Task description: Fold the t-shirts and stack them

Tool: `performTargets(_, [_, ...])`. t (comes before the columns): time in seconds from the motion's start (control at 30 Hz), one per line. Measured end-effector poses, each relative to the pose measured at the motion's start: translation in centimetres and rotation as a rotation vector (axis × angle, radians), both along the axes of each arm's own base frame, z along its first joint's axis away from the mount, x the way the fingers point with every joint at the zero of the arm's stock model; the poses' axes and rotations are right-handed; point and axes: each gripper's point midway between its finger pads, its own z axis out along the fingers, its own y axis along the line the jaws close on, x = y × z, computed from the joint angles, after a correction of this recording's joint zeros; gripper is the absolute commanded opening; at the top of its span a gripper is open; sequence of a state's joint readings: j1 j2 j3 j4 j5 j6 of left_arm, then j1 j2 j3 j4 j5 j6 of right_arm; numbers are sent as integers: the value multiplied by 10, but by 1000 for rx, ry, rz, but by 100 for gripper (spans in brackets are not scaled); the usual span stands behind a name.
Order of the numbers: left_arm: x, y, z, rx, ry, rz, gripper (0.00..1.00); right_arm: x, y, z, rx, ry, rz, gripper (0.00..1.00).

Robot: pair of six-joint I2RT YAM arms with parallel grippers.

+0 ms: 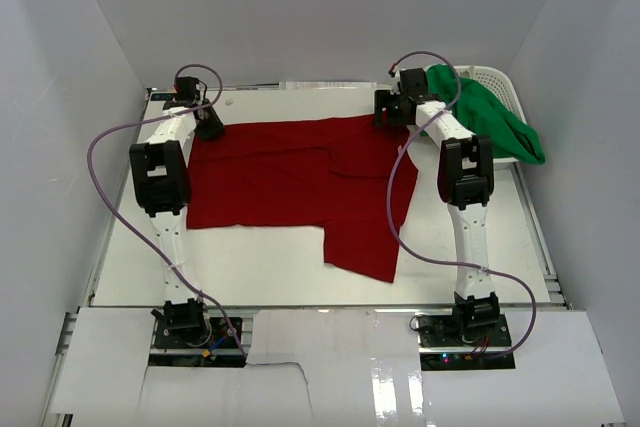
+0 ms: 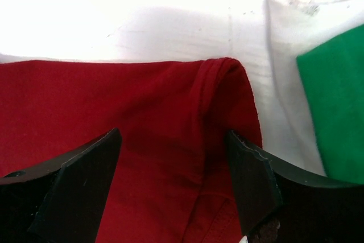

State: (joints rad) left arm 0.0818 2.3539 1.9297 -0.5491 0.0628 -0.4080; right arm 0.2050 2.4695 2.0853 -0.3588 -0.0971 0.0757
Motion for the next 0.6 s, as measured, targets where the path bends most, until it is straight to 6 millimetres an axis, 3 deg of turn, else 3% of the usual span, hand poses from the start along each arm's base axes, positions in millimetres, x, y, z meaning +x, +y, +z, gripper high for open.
performTargets(0.2, [17, 1, 1, 1, -30, 1, 43, 17, -5, 2, 7, -28, -16, 84])
performTargets(0.47, [24, 1, 2, -8, -44, 6, 44, 25, -5, 4, 26, -50, -33, 89])
performTargets(0.6, [32, -6, 6, -86, -82, -13, 43, 32, -1, 10, 57, -81, -22, 90])
